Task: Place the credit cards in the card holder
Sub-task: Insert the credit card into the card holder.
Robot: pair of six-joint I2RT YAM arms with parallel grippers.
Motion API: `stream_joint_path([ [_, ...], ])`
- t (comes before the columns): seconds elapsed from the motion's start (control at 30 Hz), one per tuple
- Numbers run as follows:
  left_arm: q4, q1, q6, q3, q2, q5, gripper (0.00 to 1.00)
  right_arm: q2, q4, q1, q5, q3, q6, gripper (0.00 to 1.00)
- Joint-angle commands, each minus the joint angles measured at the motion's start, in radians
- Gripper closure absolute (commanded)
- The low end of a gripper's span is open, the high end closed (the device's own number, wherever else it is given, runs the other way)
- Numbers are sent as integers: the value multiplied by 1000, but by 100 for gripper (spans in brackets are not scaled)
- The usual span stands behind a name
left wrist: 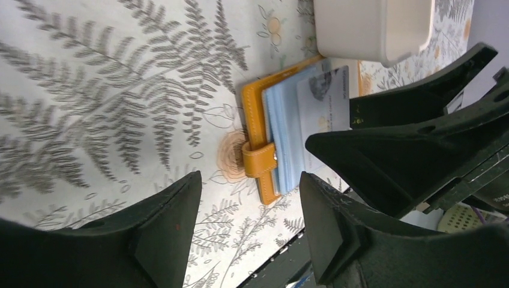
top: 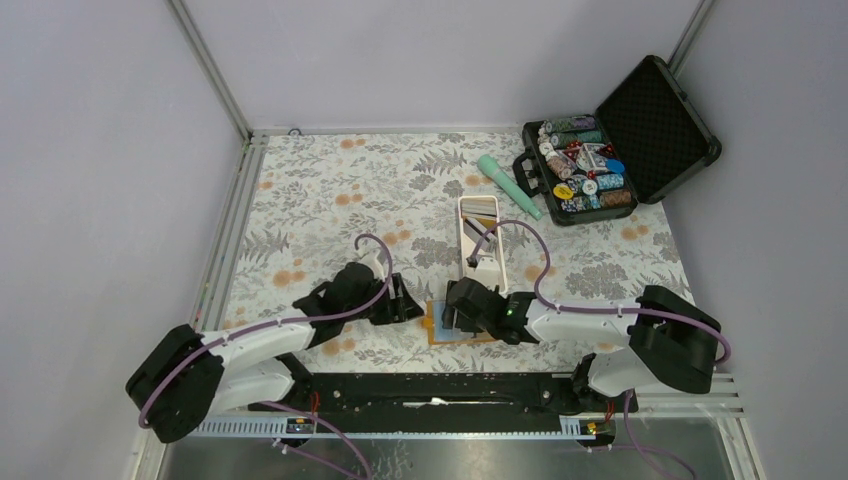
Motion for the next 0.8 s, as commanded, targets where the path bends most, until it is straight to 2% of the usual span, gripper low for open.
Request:
stream_joint_path([
  [0.0, 156, -59, -64, 2, 68, 17, 36, -37, -58, 5, 60, 2, -16, 29],
  [0.23, 234, -106, -108, 19, 163, 4, 37, -11, -53, 5, 40, -13, -16, 33],
  [0.53, 246, -127, -117, 22, 204, -10, 47, 18, 2, 5, -6, -10, -26, 41],
  [0.77, 269, -134, -121, 23, 234, -6, 57, 38, 28, 5, -36, 2, -43, 41],
])
